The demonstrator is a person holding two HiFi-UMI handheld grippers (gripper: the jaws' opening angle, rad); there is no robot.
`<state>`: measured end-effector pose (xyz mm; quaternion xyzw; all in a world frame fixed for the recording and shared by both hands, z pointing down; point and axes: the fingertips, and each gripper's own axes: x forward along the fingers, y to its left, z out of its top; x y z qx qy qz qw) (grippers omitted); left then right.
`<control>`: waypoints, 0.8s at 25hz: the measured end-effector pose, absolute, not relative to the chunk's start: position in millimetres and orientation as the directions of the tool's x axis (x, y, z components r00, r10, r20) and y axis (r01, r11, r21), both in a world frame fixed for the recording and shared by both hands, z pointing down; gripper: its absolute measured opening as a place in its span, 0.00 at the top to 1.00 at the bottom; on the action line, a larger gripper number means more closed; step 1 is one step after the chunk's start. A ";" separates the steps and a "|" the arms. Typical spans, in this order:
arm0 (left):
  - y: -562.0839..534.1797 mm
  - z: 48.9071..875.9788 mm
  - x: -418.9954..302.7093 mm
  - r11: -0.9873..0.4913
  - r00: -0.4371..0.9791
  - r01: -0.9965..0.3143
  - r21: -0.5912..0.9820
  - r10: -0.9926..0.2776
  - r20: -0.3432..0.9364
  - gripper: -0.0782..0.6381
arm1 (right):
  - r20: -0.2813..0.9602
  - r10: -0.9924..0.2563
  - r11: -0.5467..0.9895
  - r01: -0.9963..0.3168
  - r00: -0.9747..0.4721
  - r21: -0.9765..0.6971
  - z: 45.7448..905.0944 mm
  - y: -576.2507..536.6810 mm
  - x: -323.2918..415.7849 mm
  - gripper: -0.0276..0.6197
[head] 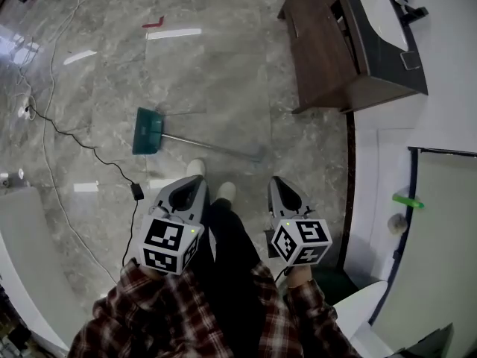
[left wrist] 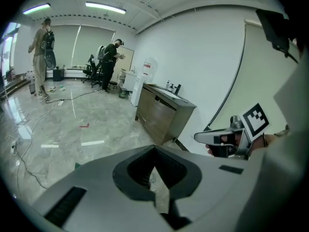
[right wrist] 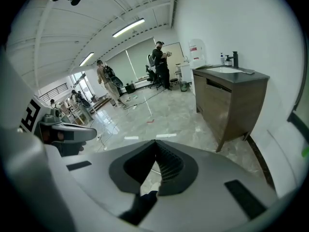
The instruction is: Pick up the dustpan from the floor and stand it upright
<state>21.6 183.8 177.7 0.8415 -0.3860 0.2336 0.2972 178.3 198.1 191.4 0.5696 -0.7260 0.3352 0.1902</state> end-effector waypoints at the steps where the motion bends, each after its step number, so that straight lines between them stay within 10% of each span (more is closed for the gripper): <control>1: 176.5 182.7 25.5 -0.546 0.604 -0.775 0.318 -0.494 0.625 0.89 | 0.662 -0.702 0.109 -0.957 -0.264 -0.267 195.7 192.0 179.7 0.94; 20: 64.0 341.5 53.5 -0.658 0.618 -0.681 0.321 -0.283 0.733 0.89 | 0.725 -0.688 -0.255 -0.921 -0.040 -0.293 339.0 129.8 215.6 0.94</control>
